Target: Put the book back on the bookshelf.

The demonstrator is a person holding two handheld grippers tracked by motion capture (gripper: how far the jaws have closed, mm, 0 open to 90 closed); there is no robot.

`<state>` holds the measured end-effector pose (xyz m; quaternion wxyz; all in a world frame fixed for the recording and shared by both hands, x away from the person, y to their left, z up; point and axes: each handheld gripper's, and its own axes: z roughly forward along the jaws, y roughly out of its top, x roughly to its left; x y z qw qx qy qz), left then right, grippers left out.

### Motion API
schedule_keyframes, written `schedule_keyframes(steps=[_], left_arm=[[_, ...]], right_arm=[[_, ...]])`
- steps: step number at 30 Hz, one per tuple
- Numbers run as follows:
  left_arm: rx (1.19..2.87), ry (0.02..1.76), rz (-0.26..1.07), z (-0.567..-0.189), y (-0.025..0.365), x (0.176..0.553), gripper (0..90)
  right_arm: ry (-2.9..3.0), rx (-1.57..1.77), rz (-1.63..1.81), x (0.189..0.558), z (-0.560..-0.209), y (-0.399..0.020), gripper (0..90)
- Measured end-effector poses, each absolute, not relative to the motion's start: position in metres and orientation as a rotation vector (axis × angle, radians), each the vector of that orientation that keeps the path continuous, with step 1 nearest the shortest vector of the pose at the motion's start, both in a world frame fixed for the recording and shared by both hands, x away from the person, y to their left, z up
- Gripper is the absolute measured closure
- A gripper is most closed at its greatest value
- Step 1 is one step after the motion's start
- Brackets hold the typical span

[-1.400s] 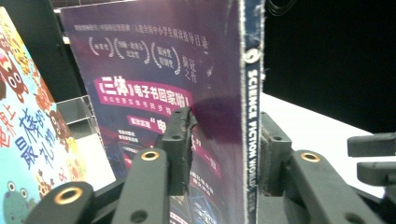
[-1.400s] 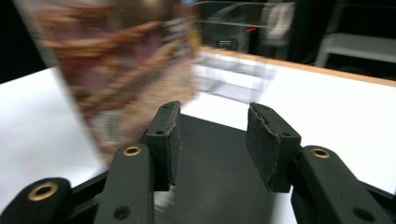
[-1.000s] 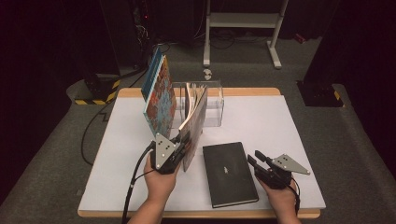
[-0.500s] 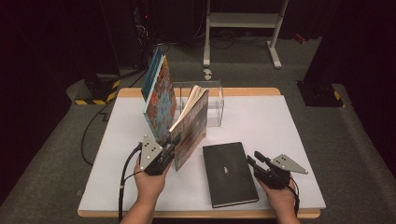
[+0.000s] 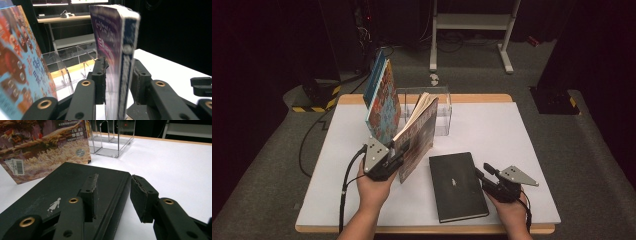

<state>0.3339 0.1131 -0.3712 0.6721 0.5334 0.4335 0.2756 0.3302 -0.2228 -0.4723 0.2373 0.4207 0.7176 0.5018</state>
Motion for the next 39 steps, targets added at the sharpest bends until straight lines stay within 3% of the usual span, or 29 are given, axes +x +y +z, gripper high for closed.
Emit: schedule_keyframes(steps=[6,11,17,23,39], left_arm=[[1.243,0.98,0.613,-0.366,0.104,0.347,66.3],[1.25,0.977,0.61,-0.365,0.102,0.35,77.1],[1.269,0.947,0.574,-0.365,0.103,0.35,83.0],[1.254,0.991,0.508,-0.361,0.108,0.356,83.6],[1.166,1.055,0.632,-0.344,0.123,0.365,84.0]], right_arm=[[1.967,1.146,1.387,0.329,-0.471,-0.223,58.3],[1.96,1.144,1.383,0.329,-0.471,-0.224,58.2],[1.951,1.142,1.387,0.329,-0.47,-0.225,58.2],[1.958,1.124,1.391,0.327,-0.469,-0.223,57.6],[1.955,1.143,1.395,0.328,-0.47,-0.224,57.9]])
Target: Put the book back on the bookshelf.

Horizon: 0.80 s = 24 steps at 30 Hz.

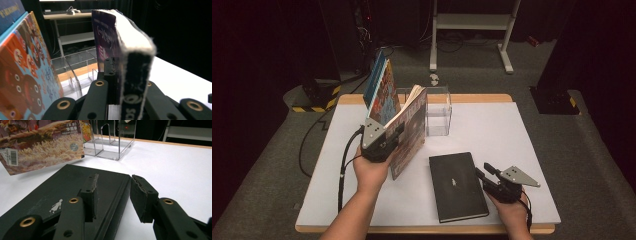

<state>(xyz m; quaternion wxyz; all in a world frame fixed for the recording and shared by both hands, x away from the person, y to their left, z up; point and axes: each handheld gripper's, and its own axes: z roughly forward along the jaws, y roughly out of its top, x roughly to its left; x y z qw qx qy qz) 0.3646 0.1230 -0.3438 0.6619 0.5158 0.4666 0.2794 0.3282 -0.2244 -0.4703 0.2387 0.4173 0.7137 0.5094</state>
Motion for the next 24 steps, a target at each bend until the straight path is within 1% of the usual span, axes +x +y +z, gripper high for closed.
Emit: schedule_keyframes(steps=[8,24], left_arm=[[1.139,1.087,0.676,-0.336,0.12,0.379,84.0],[1.108,1.097,0.771,-0.318,0.105,0.413,84.0]], right_arm=[[1.95,1.145,1.402,0.328,-0.47,-0.225,58.1],[1.949,1.139,1.409,0.327,-0.469,-0.226,58.5]])
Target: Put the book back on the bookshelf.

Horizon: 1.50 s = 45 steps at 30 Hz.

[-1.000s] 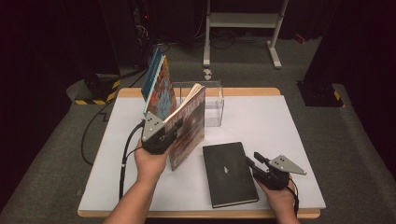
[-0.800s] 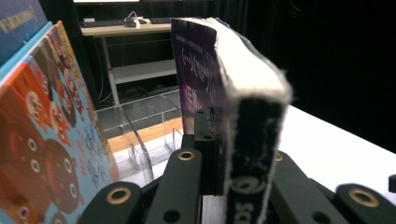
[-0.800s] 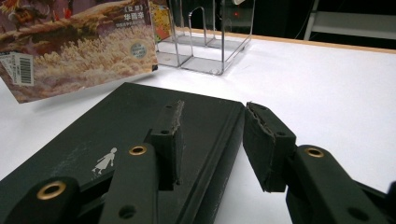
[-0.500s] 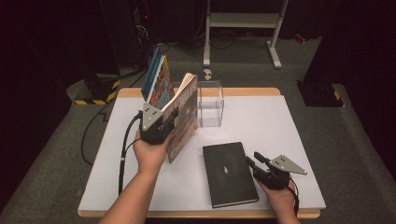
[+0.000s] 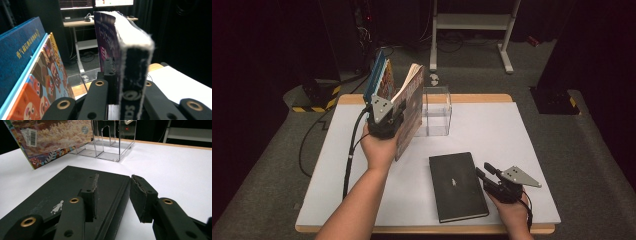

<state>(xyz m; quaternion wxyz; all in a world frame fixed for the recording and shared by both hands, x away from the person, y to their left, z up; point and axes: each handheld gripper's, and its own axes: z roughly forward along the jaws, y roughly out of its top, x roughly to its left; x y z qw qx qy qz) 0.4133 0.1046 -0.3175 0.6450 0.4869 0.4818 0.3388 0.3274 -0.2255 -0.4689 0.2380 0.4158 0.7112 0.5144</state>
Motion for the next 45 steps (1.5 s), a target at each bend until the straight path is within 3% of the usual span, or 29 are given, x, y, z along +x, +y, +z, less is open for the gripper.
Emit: schedule_keyframes(steps=[17,45], left_arm=[[1.112,1.107,0.819,-0.318,0.079,0.437,84.0],[1.047,1.216,0.915,-0.34,0.073,0.499,83.9]], right_arm=[[1.938,1.144,1.427,0.327,-0.468,-0.228,59.0],[1.939,1.159,1.451,0.327,-0.469,-0.228,59.2]])
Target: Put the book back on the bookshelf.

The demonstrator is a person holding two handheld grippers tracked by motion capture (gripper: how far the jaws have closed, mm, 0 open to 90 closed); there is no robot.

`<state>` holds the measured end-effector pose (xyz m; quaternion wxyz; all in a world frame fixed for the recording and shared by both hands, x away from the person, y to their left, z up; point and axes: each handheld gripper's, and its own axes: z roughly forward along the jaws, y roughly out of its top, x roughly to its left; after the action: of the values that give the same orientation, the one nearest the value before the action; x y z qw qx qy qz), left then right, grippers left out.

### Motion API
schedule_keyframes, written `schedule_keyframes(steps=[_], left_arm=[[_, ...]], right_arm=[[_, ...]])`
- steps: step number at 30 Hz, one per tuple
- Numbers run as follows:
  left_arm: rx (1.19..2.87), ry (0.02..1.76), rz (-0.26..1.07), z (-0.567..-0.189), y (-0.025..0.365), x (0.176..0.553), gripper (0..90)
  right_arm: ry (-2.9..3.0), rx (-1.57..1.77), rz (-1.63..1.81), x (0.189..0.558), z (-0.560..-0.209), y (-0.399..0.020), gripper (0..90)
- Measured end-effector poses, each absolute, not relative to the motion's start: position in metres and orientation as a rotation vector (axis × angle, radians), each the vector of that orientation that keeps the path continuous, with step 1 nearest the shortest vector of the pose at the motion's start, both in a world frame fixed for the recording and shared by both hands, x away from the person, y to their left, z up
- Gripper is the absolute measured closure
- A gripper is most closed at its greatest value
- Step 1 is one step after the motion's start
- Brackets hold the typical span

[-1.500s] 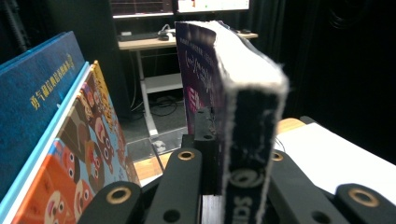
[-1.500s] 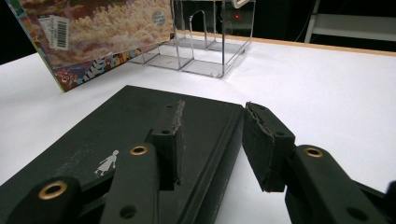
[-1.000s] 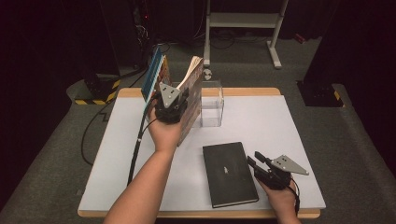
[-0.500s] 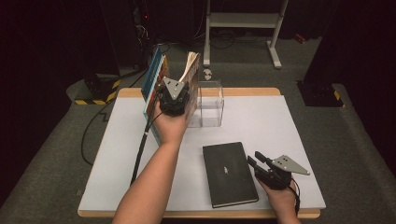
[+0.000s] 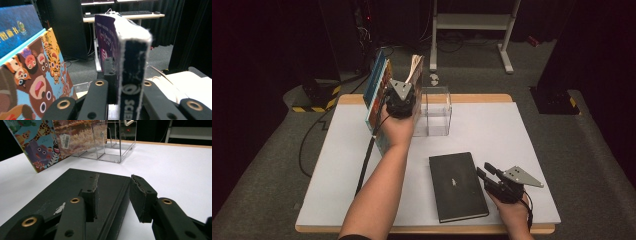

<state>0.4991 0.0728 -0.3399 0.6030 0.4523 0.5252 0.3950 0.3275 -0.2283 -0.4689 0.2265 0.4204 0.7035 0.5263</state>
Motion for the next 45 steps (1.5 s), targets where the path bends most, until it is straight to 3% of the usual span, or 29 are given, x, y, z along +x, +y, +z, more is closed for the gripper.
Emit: schedule_keyframes(steps=[21,45], left_arm=[[1.029,1.199,0.921,-0.346,0.07,0.517,83.9],[1.078,1.202,0.956,-0.364,0.075,0.498,77.9]], right_arm=[[1.95,1.155,1.454,0.328,-0.47,-0.227,59.3],[1.968,1.145,1.459,0.328,-0.471,-0.223,59.0]])
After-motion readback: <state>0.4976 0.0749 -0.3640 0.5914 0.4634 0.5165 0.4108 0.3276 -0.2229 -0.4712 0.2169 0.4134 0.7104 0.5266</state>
